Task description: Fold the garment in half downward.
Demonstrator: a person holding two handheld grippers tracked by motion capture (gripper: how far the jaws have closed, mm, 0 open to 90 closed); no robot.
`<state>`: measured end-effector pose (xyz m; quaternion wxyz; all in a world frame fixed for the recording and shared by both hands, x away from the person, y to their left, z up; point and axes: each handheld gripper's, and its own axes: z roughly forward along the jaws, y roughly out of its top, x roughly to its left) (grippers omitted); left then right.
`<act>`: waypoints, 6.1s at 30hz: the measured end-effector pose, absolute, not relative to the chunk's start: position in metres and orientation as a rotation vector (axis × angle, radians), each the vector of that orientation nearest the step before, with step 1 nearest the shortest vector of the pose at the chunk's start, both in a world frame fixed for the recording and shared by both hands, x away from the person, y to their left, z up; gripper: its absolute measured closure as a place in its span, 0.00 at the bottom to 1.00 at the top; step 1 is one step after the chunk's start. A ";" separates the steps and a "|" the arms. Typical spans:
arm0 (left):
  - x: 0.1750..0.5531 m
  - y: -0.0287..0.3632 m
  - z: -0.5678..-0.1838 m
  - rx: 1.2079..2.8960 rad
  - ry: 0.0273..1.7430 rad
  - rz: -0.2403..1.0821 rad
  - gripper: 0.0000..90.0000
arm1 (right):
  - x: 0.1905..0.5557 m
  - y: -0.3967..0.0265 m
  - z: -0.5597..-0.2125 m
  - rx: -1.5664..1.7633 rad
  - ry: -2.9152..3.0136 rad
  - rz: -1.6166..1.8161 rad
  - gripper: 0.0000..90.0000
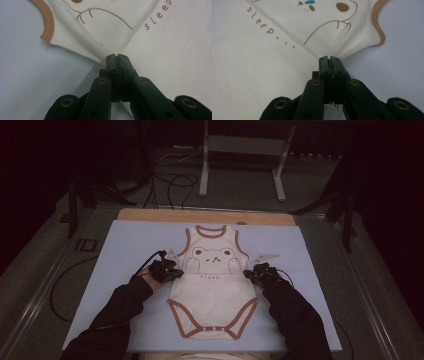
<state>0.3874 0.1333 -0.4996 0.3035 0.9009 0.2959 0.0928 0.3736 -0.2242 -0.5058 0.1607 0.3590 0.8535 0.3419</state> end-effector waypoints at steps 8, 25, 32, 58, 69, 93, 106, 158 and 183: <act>0.382 0.135 -0.494 2.397 0.765 0.262 1.00 | 0.368 -0.224 -0.496 1.010 2.420 1.002 1.00; 0.354 0.136 -0.475 2.400 0.676 0.303 0.99 | 0.346 -0.228 -0.481 0.960 2.420 1.008 1.00; 0.344 0.135 -0.470 2.404 0.652 0.300 0.99 | 0.337 -0.230 -0.477 0.945 2.427 1.021 1.00; 0.299 0.138 -0.458 2.439 0.556 0.296 0.99 | 0.283 -0.238 -0.459 0.839 2.459 1.075 1.00; 0.282 0.139 -0.454 2.451 0.512 0.285 0.99 | 0.270 -0.241 -0.459 0.834 2.475 1.080 1.00; 0.242 0.144 -0.463 2.450 0.471 0.166 0.99 | 0.224 -0.244 -0.466 0.828 2.529 1.091 0.99; 0.234 0.143 -0.481 2.481 0.477 0.109 0.99 | 0.215 -0.247 -0.490 0.893 2.586 1.087 0.99; 0.255 0.145 -0.465 2.416 0.428 0.046 0.09 | 0.228 -0.250 -0.478 0.963 2.521 1.279 0.16; 0.295 0.147 -0.437 2.300 0.441 0.075 0.00 | 0.273 -0.243 -0.442 0.884 2.422 1.272 0.13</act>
